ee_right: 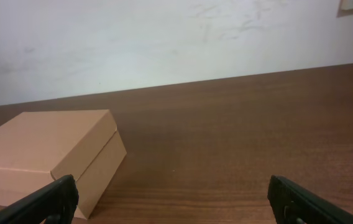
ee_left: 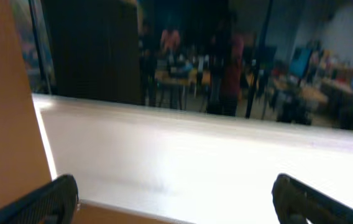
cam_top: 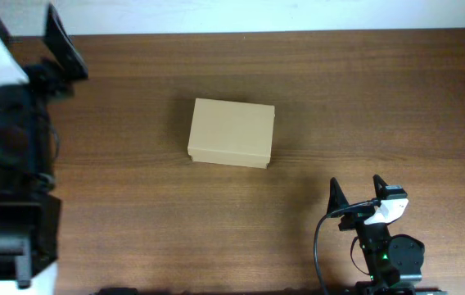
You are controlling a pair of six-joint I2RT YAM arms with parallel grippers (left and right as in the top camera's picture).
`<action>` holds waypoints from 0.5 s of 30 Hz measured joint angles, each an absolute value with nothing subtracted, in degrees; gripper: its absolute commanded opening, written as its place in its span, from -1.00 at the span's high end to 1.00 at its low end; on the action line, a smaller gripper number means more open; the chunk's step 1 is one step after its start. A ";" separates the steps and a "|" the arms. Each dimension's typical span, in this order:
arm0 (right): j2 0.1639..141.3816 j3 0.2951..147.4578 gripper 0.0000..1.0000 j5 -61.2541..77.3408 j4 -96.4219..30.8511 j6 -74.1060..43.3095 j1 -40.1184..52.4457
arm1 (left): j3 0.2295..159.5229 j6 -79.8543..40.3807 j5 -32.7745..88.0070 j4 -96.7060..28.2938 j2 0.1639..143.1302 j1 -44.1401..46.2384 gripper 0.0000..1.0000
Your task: Pack container
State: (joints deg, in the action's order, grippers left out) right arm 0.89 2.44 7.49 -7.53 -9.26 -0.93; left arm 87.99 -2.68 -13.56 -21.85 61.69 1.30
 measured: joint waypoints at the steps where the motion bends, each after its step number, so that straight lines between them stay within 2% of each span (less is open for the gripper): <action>1: 0.91 2.44 -0.98 7.49 -7.53 -9.28 -0.93 | 83.99 -2.66 -13.61 -20.16 60.07 1.30 -1.00; 15: 0.91 2.44 -0.98 7.49 -7.53 -9.28 -0.93 | 33.78 -2.57 -15.55 11.20 31.27 1.30 -1.00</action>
